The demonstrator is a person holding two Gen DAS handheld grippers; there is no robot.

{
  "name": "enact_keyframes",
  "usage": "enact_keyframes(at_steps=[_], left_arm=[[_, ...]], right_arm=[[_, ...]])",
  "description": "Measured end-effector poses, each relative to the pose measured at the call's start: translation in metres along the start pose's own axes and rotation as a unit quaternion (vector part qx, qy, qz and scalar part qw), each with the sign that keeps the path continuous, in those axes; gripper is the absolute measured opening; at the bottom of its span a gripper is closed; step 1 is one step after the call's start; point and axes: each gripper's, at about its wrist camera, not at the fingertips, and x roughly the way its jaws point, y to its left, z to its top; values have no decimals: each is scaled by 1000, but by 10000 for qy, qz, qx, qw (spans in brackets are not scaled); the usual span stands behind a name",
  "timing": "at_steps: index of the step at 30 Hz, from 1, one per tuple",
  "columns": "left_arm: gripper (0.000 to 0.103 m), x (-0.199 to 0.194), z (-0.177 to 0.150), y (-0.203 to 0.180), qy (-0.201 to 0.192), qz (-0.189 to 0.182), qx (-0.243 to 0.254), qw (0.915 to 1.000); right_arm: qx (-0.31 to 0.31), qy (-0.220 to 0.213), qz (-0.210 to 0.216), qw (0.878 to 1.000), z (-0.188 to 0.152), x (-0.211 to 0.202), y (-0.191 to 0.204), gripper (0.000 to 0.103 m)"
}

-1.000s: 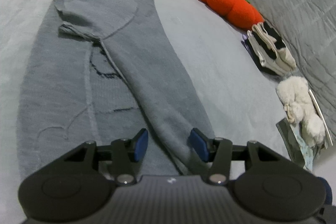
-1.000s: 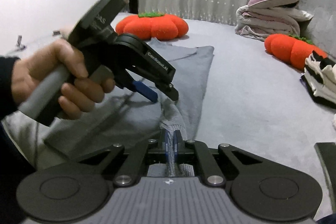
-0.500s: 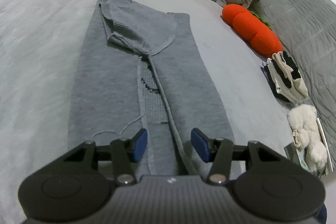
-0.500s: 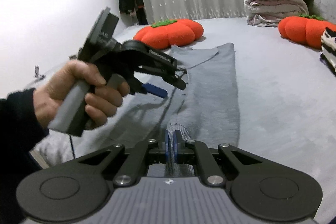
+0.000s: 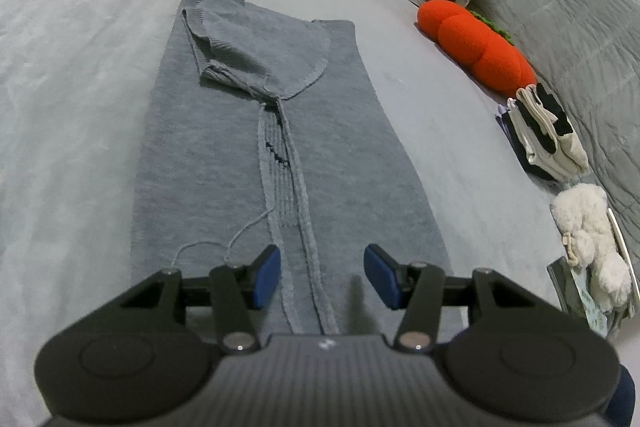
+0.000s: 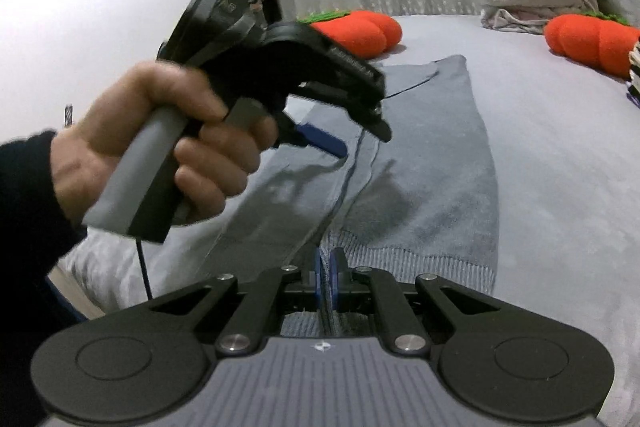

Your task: Fold clothes

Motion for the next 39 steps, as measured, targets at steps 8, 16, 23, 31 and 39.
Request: enact_keyframes(at_steps=[8, 16, 23, 31, 39], left_arm=[[48, -3, -1, -5, -44, 154, 237, 9996], [45, -7, -2, -10, -85, 274, 463, 9985], [32, -5, 0, -7, -152, 281, 481, 9983], [32, -1, 4, 0, -217, 317, 376, 9986], [32, 8, 12, 7, -180, 379, 319, 9986]], right_arm=[[-428, 300, 128, 9986, -8, 2, 3, 13], [-18, -20, 43, 10000, 15, -20, -47, 14], [92, 224, -380, 9990, 39, 14, -96, 15], [96, 568, -248, 9980, 74, 68, -127, 36], [79, 910, -106, 9958, 94, 111, -152, 36]])
